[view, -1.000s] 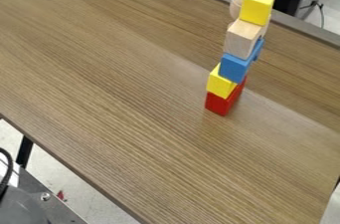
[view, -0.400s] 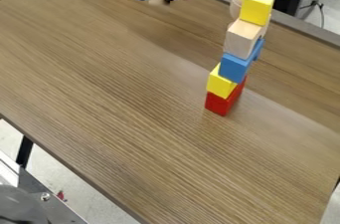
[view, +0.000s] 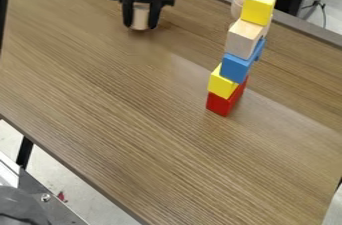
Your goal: Moves the cylinder to the left side
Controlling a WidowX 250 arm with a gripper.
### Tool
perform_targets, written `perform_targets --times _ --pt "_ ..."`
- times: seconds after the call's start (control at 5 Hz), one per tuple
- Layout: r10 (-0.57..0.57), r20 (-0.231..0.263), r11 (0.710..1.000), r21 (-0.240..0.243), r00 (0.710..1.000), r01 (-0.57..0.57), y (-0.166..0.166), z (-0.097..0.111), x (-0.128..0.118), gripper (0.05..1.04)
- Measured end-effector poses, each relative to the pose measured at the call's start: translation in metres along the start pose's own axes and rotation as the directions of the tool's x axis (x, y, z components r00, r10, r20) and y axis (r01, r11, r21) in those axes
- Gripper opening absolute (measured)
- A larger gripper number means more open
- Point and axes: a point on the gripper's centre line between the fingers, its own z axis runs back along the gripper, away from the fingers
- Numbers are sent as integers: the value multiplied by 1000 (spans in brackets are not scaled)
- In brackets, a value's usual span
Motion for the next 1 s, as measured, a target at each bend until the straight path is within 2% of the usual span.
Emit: perform_targets --times 0.2,0.6,0.8,1.0 --pt "83 6 996 -21 997 -83 8 -5 4 627" --pt "140 -54 988 -58 989 -143 13 -3 -11 1001" --pt "134 -16 985 -104 991 -135 11 23 -19 1000" --pt "134 33 983 -130 990 -129 16 63 -38 1000"
